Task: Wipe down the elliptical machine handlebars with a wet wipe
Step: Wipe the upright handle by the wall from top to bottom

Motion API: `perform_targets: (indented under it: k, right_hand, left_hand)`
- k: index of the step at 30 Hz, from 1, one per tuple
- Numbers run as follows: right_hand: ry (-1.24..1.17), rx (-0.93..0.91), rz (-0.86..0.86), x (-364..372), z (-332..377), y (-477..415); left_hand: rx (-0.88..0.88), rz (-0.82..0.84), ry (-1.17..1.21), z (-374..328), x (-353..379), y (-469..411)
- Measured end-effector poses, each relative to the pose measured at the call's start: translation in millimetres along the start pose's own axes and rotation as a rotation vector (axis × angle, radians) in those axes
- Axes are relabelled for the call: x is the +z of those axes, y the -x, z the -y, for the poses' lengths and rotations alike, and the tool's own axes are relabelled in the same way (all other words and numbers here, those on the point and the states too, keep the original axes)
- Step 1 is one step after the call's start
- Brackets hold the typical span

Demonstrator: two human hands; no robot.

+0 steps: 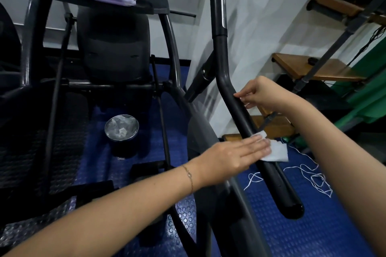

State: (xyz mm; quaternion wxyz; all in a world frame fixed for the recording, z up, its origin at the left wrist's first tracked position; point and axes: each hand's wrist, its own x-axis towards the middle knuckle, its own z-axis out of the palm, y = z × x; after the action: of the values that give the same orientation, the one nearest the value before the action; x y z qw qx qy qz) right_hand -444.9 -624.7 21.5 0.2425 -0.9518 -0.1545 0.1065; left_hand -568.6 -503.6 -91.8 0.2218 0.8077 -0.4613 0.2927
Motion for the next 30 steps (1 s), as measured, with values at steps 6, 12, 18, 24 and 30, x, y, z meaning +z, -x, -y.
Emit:
perform_targets:
  k: [6, 12, 18, 24, 30]
  right_hand:
    - [0.057, 0.018, -0.044, 4, -3, -3]
    - [0.082, 0.048, 0.044, -7, 3, 0]
    - [-0.104, 0.0, -0.207, -32, 5, 9]
    - [0.006, 0.045, -0.197, -32, -3, 4]
    - [-0.065, 0.099, -0.008, -26, -4, -3]
  left_hand:
    - [-0.182, -0.006, -0.018, 28, -6, 3]
    - [0.144, 0.026, -0.128, 26, -9, -4]
    - [-0.067, 0.015, -0.136, 99, -5, -13]
    - [-0.281, -0.079, -0.117, 136, -1, -34]
    - [-0.267, -0.192, 0.299, 60, 9, -6]
